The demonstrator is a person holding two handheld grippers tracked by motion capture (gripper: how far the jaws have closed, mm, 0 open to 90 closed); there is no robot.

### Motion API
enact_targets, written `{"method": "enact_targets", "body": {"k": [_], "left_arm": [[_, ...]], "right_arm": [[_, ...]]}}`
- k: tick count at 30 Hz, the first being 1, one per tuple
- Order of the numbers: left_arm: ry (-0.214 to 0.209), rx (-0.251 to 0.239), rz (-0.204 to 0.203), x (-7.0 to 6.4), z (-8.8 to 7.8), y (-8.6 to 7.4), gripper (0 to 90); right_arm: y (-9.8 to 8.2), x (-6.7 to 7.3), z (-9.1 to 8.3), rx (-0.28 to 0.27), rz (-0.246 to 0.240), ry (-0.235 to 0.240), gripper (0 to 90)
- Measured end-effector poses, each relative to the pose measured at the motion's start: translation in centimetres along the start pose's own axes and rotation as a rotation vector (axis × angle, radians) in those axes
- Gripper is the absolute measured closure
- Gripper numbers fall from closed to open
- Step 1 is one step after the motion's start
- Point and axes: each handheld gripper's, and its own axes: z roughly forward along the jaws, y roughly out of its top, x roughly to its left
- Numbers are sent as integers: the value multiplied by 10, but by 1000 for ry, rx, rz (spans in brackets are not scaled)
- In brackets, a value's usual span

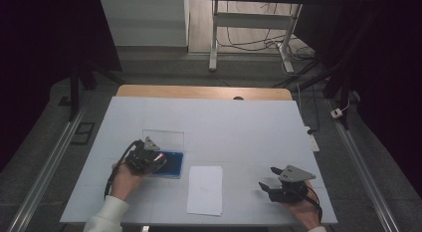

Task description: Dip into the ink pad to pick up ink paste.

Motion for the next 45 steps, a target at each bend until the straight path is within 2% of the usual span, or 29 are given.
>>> {"method": "enact_targets", "body": {"k": [4, 9, 12, 19, 23, 26, 32, 34, 36, 39, 45], "left_arm": [[5, -3, 5, 0, -2, 0, 703], [-31, -32, -13, 5, -6, -2, 701], [-68, -81, -25, 8, -12, -3, 700], [-80, -168, -55, 13, -33, -3, 700], [-81, -193, -62, 14, -39, -4, 699], [-102, -216, -76, 15, -42, -4, 699], [-101, -234, -57, 13, -47, -3, 698], [-75, -234, -29, 11, -50, -2, 698], [-83, -253, -13, 10, -54, -2, 698], [-88, -290, -11, 8, -58, -1, 697], [-89, -314, -6, 5, -62, 0, 698]], "right_arm": [[0, 0, 0, 4, -1, -2, 296], [-1, -1, -1, -2, 7, -4, 297], [-1, -2, -2, -6, 9, -8, 297], [-1, -2, -2, -6, 11, -6, 298], [-2, -2, -1, -2, 8, -6, 298], [-2, -1, -1, -4, 12, -1, 298], [-1, -1, -1, 1, 4, -4, 298], [-2, -1, -1, -4, 7, 1, 298], [-2, -2, -1, -6, 12, 2, 298], [-2, -2, -1, 1, 7, -1, 297], [-2, -1, -1, -3, 8, 1, 298]]}}
